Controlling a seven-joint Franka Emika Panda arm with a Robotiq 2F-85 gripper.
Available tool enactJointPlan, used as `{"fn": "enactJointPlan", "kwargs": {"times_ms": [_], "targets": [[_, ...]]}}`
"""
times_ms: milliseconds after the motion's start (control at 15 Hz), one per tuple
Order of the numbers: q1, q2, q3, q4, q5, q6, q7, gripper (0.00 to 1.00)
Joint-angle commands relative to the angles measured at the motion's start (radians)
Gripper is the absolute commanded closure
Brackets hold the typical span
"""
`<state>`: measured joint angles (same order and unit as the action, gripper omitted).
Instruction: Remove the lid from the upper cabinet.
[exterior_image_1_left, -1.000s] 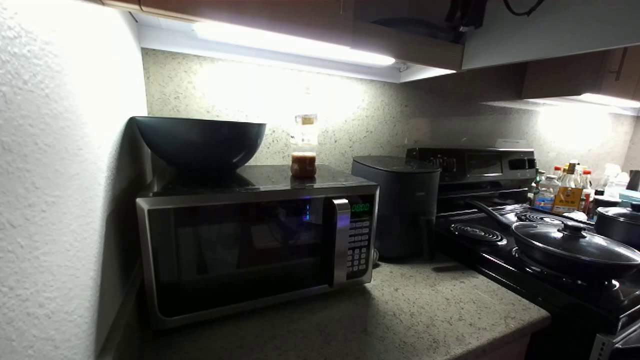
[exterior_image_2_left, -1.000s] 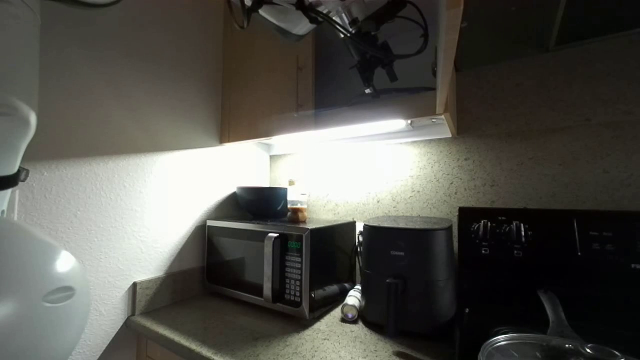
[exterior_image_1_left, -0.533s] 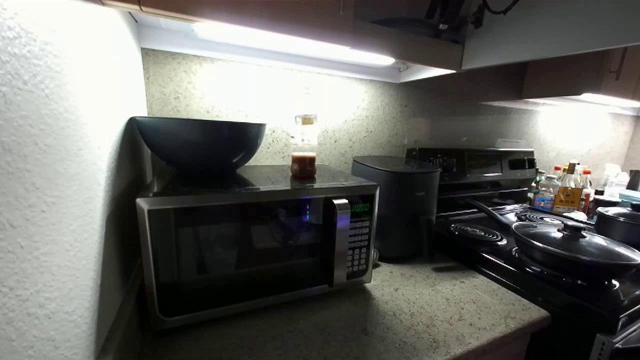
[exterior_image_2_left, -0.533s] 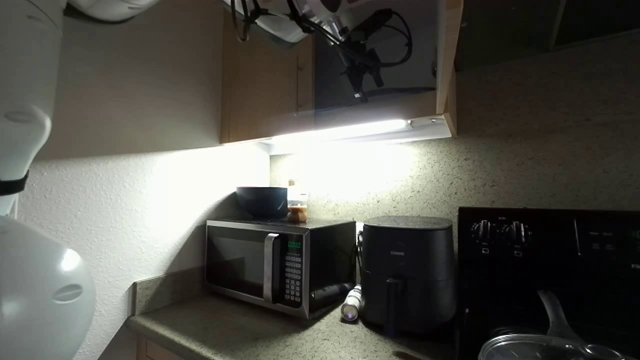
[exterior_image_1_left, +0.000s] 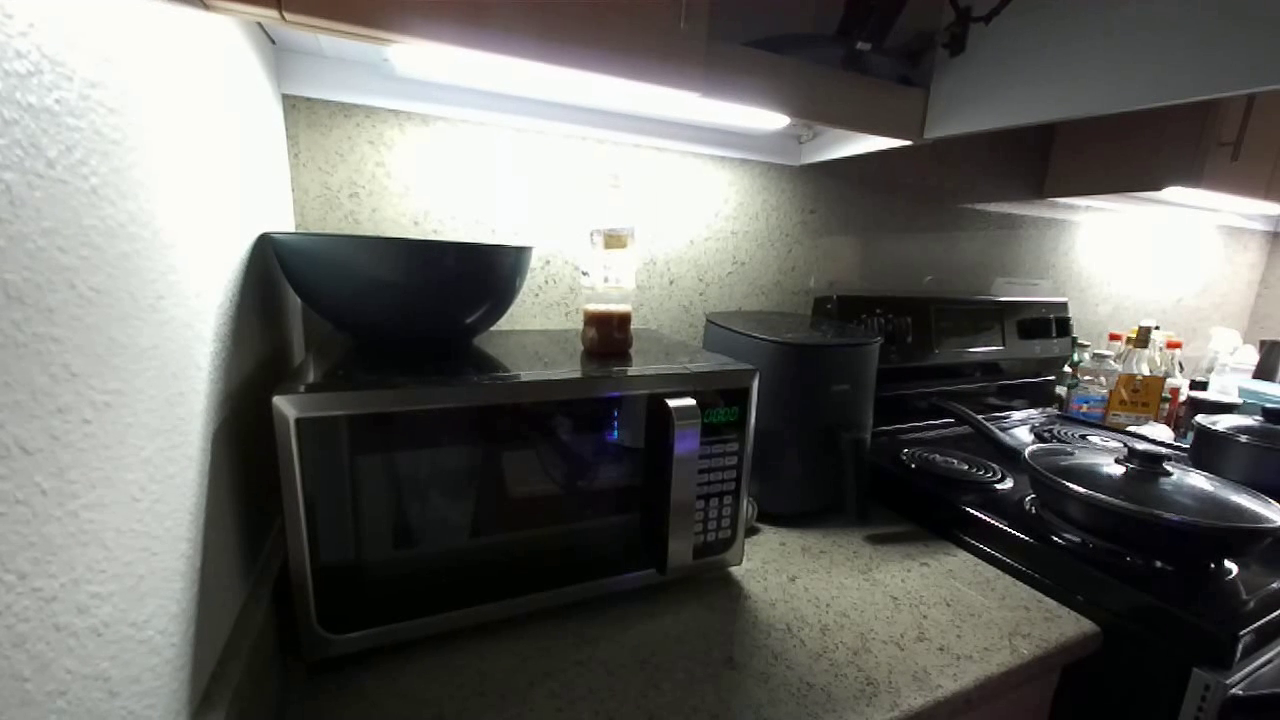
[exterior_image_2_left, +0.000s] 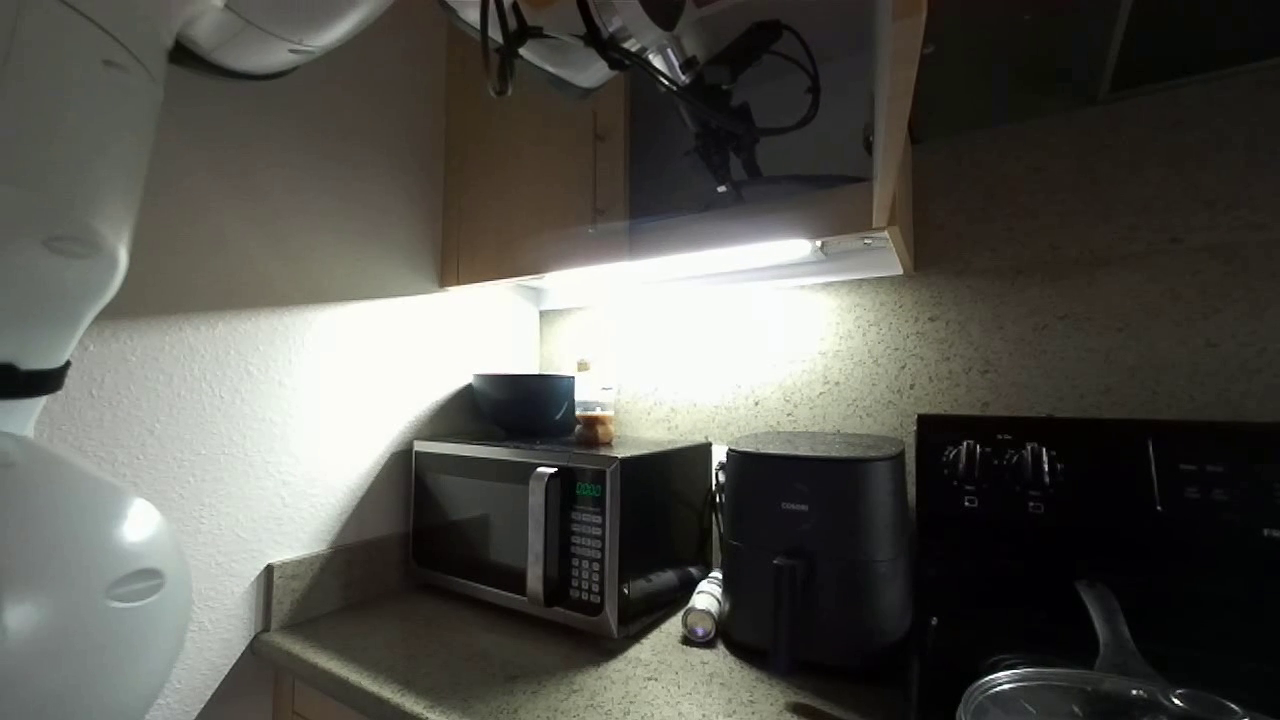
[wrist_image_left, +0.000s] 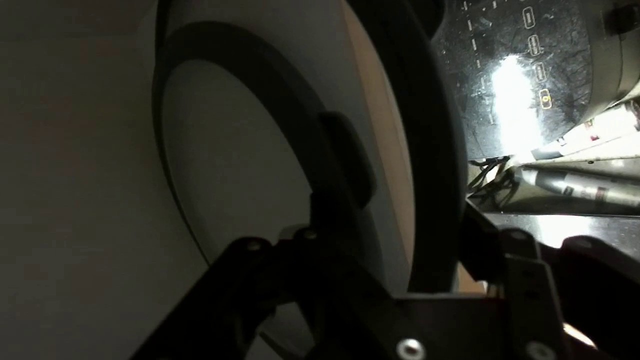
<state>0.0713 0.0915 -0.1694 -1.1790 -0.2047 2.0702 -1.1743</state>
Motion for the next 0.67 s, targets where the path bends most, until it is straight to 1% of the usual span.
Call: {"fn": "enactJointPlan", "kwargs": {"times_ms": [0,67,267,467,533,600], "targets": [[-0.008,0.02,0.002,0.039,0.043,-0.006,-0.045,0.71],[-0.005,0.021,0.001,0.049,0.033,-0.015,-0.022,0.76],[0.026,0.001,0.001,0.079,-0.077,-0.117,0.15,0.92],[0.058,-0.054,0.006,0.078,-0.149,-0.274,0.294,0.97],[0.067,-0.07,0.008,0.079,-0.162,-0.315,0.338,0.93],[0.075,-0.091,0.009,0.075,-0.174,-0.351,0.382,0.92]]}}
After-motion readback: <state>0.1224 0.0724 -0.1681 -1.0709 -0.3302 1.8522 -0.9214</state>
